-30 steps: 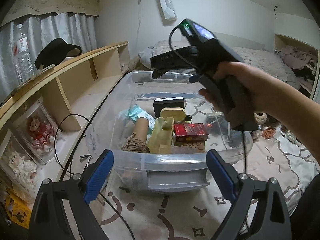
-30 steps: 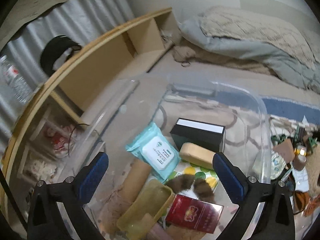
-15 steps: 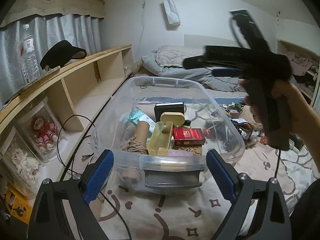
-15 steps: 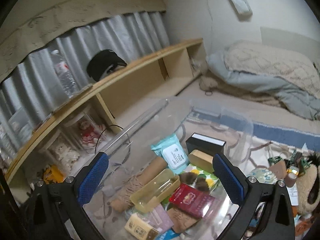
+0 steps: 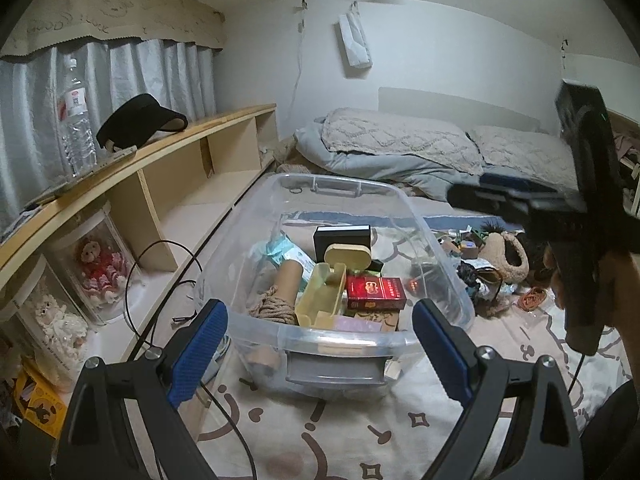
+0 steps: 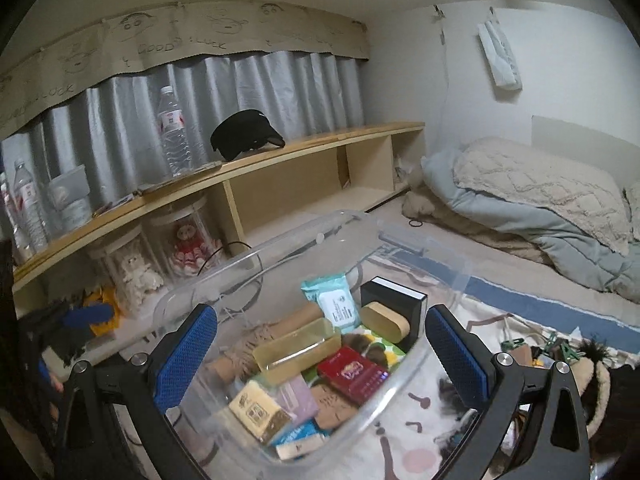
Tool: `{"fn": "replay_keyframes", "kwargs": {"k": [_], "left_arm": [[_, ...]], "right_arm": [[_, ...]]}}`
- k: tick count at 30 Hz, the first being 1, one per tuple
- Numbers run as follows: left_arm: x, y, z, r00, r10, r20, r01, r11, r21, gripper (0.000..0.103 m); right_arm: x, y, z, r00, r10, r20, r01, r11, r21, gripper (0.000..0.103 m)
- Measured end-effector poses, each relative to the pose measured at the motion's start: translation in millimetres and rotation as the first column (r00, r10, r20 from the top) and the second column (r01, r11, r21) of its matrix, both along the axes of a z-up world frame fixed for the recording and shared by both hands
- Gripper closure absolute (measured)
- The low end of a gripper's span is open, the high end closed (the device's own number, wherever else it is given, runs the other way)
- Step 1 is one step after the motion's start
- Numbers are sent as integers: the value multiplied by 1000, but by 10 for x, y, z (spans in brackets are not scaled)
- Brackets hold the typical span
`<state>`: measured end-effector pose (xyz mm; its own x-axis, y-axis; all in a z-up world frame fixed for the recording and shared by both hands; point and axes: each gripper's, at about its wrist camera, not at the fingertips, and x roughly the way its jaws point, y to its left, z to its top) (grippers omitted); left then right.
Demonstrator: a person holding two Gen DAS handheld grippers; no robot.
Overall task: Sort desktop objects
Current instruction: 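Withdraw both tools from the bin back toward the pile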
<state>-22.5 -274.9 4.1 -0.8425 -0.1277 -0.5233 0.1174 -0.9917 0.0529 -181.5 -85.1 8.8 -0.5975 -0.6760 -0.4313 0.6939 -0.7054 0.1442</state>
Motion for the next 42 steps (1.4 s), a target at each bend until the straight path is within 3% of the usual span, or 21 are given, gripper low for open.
{"fn": "replay_keyframes", "kwargs": {"k": [2, 12, 25, 42], "left_arm": [[25, 22, 27, 1000, 12, -11, -12, 1000, -7, 0], [149, 191, 171, 997, 29, -67, -30, 999, -19, 0], [219, 457, 361, 991, 25, -131, -27, 1000, -16, 0], [-69, 1001, 231, 984, -16, -179, 20, 1000, 23, 0]], "right_arm": [[70, 57, -7, 1000, -6, -18, 6, 1000, 6, 0], [385, 327, 55, 994, -43, -105, 44, 999, 5, 0], [571, 634, 143, 987, -74, -140, 72, 997, -18, 0], [667, 1371, 81, 953, -208, -220, 217, 976, 19, 0]]}}
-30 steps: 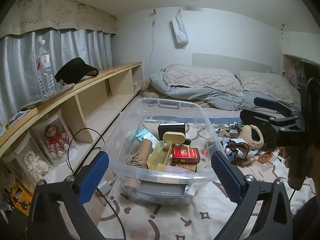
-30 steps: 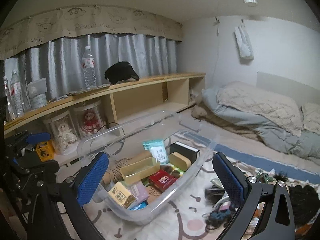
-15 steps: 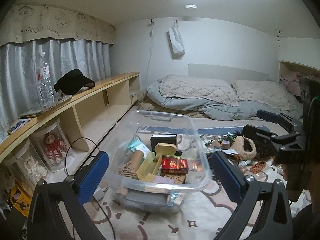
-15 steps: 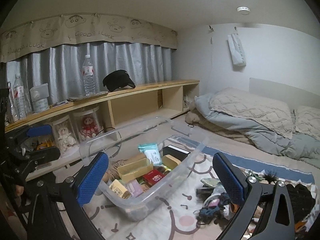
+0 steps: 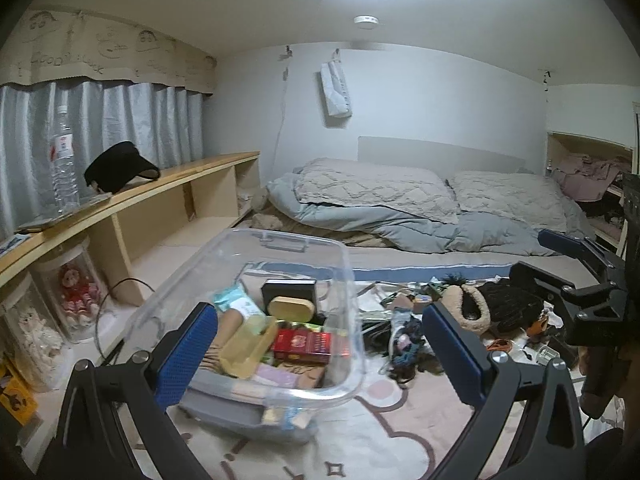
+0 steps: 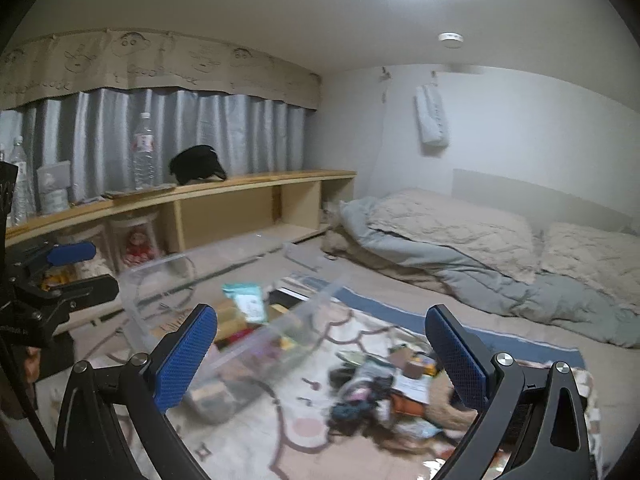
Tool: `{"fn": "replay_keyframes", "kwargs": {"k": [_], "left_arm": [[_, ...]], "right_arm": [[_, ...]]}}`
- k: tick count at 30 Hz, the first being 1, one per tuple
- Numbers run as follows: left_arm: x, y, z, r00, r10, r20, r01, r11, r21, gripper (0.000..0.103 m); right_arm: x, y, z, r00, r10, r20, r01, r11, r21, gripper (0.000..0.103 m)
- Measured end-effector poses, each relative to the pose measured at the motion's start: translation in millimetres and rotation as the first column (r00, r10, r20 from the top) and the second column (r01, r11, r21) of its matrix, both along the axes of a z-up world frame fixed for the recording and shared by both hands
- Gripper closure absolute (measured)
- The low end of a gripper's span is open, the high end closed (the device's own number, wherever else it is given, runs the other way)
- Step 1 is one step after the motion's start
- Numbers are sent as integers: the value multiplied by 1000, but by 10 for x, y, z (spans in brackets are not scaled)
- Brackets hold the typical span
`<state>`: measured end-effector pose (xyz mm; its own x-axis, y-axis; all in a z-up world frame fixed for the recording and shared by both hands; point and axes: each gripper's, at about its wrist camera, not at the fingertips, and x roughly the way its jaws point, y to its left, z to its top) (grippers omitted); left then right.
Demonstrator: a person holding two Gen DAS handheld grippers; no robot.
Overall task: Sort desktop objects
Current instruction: 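Withdraw both tools from the bin back toward the pile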
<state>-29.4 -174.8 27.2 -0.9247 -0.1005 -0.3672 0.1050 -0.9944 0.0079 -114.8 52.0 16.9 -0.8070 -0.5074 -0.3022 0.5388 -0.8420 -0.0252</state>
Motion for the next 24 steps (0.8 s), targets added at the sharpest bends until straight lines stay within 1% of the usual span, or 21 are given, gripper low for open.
{"fn": "replay_keyframes", "kwargs": {"k": [9, 13, 15, 18, 21, 24], "left_arm": [[-179, 402, -66, 998, -59, -18, 59, 998, -16, 0], [-258, 557, -106, 996, -82, -27, 82, 997, -12, 0], [-295, 637, -131, 995, -93, -27, 92, 996, -15, 0], [-345, 757, -173, 993, -112, -32, 111, 994, -21, 0], [-407, 852, -212, 991, -127, -33, 126, 992, -20, 0], [-489, 938, -283, 989, -143, -30, 143, 990, 0, 0]], "right_arm": [[3, 556, -148, 992, -126, -1, 126, 992, 10, 0], [-4, 837, -226, 981, -192, 4, 192, 981, -10, 0], [-10, 958, -249, 978, -206, 8, 206, 978, -28, 0], [-15, 1173, -307, 967, -256, 9, 256, 965, -59, 0], [-23, 1322, -374, 953, -302, 10, 302, 951, -58, 0], [-41, 1470, -467, 939, -344, 19, 344, 937, -52, 0]]}}
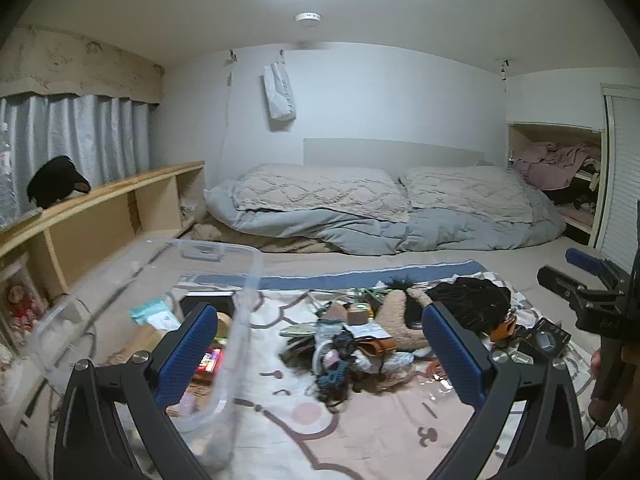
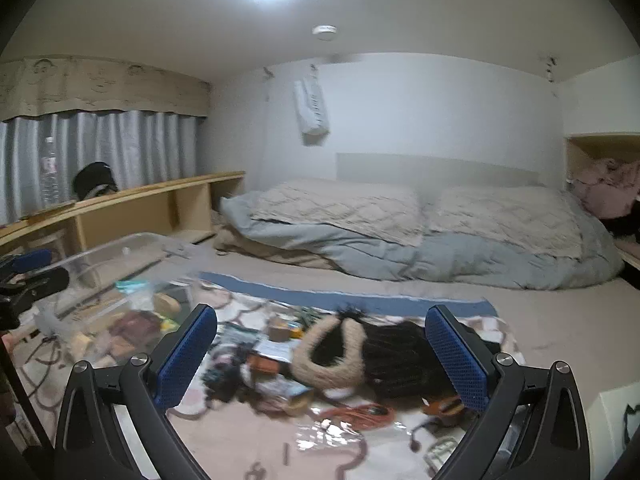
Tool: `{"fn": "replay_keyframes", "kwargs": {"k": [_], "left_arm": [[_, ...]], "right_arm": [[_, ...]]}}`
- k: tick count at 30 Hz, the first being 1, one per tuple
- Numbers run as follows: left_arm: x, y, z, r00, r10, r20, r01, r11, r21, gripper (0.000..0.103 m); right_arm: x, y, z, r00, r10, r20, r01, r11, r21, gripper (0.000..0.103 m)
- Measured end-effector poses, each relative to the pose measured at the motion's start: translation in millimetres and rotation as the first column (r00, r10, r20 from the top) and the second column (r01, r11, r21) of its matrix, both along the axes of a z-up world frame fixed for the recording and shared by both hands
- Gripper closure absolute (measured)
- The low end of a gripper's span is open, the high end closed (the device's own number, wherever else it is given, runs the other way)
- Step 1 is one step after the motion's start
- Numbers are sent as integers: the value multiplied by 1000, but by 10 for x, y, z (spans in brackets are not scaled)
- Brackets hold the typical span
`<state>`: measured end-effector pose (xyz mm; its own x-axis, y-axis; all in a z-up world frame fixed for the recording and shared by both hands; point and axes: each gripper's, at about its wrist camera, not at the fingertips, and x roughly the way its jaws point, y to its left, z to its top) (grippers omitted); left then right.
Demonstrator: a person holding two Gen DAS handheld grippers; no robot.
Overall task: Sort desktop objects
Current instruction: 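Withdraw both tools from the bin back toward the pile, then lower the right tool toward the orange cord in the clear bag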
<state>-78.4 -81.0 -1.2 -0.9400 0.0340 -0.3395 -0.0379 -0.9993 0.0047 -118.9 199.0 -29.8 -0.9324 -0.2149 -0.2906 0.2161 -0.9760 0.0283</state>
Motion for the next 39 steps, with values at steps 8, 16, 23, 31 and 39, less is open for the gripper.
{"fn": "replay_keyframes", "kwargs": {"k": [8, 16, 23, 31, 39], "left_arm": [[-260, 238, -245, 1000, -20, 11, 19, 999, 32, 0], [-467, 451, -565, 999, -34, 28, 33, 998, 50, 0], [-495, 559, -837, 999, -45, 30, 45, 999, -5, 0], [-668, 390, -1314, 983, -53, 176, 37, 995, 97, 0], [-832, 374, -1559, 960, -51, 275, 19, 993, 116, 7]], "right_arm": [[-110, 235, -259, 997, -66, 51, 65, 998, 12, 0], [-371, 324, -642, 982, -37, 185, 44, 998, -35, 0], [-721, 228, -1040, 947, -6, 321, 24, 998, -53, 0], [-1306, 217, -1494, 873, -31, 486, 91, 991, -101, 24], [-1704, 97, -1859, 817, -72, 571, 108, 994, -29, 37]]}}
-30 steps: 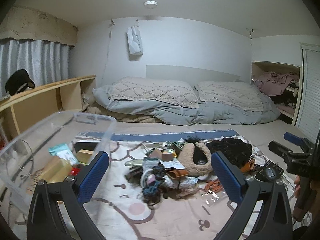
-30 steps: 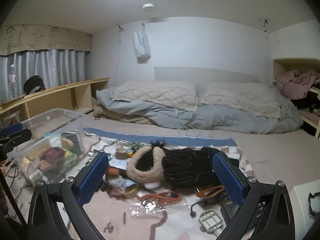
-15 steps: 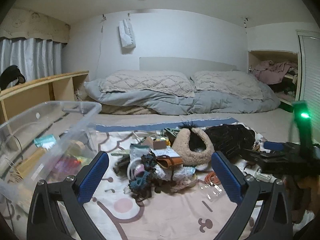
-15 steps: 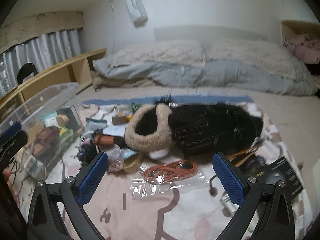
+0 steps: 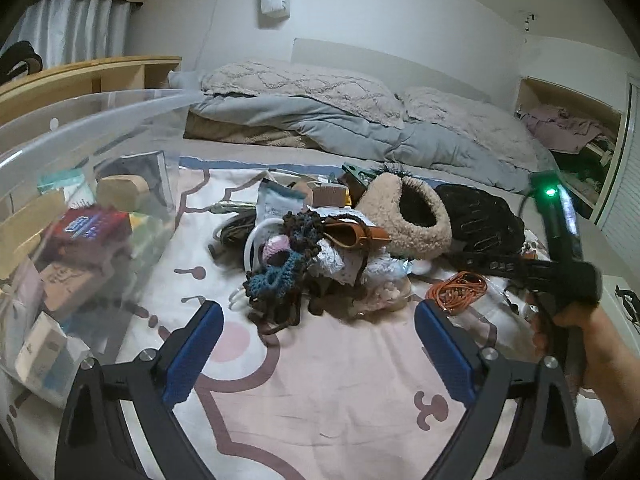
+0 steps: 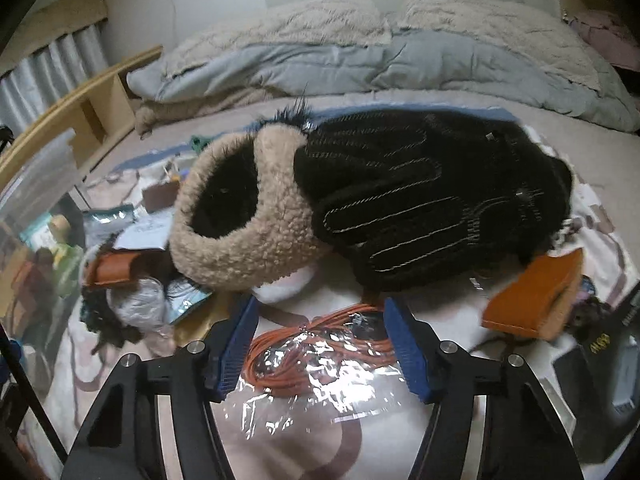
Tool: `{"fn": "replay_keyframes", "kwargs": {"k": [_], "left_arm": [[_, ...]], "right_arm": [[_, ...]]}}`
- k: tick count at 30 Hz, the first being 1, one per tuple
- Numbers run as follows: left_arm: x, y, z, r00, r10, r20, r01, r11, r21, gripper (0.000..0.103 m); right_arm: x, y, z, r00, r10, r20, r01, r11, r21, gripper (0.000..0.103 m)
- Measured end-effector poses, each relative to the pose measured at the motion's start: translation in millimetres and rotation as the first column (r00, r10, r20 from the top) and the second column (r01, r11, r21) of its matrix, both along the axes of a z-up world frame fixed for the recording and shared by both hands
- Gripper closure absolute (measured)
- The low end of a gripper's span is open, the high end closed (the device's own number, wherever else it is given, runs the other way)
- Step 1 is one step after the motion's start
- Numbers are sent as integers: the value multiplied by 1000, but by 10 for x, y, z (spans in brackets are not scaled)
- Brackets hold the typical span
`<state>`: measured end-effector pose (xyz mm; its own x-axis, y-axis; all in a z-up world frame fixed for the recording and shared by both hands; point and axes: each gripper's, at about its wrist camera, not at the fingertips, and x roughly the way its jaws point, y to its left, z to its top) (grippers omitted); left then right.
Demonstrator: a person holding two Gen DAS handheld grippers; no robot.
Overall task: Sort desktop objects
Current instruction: 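Lower the right tool toward the orange cord in the clear bag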
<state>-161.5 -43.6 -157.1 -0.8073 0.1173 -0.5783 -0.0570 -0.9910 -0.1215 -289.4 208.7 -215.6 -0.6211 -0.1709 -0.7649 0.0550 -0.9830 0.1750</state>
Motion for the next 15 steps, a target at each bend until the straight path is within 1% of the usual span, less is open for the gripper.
{"fn": "replay_keyframes", "kwargs": {"k": [5, 8, 13, 15], "left_arm": [[-1, 112, -20, 999, -34, -4, 34, 999, -28, 6], [-27, 156, -53, 999, -47, 8, 48, 998, -35, 6], [-73, 185, -127, 997, -60, 42, 61, 998, -33, 6], [-69, 196, -127, 997, -65, 44, 67, 997, -36, 6]], "right_arm": [[-65, -153, -189, 999, 41, 28, -43, 998, 49, 37], [-72, -266, -278, 997, 70, 41, -74, 991, 114, 37], [25, -483, -374, 988, 139, 73, -153, 954, 259, 37], [88, -486, -390, 987, 146, 72, -160, 948, 274, 37]]}}
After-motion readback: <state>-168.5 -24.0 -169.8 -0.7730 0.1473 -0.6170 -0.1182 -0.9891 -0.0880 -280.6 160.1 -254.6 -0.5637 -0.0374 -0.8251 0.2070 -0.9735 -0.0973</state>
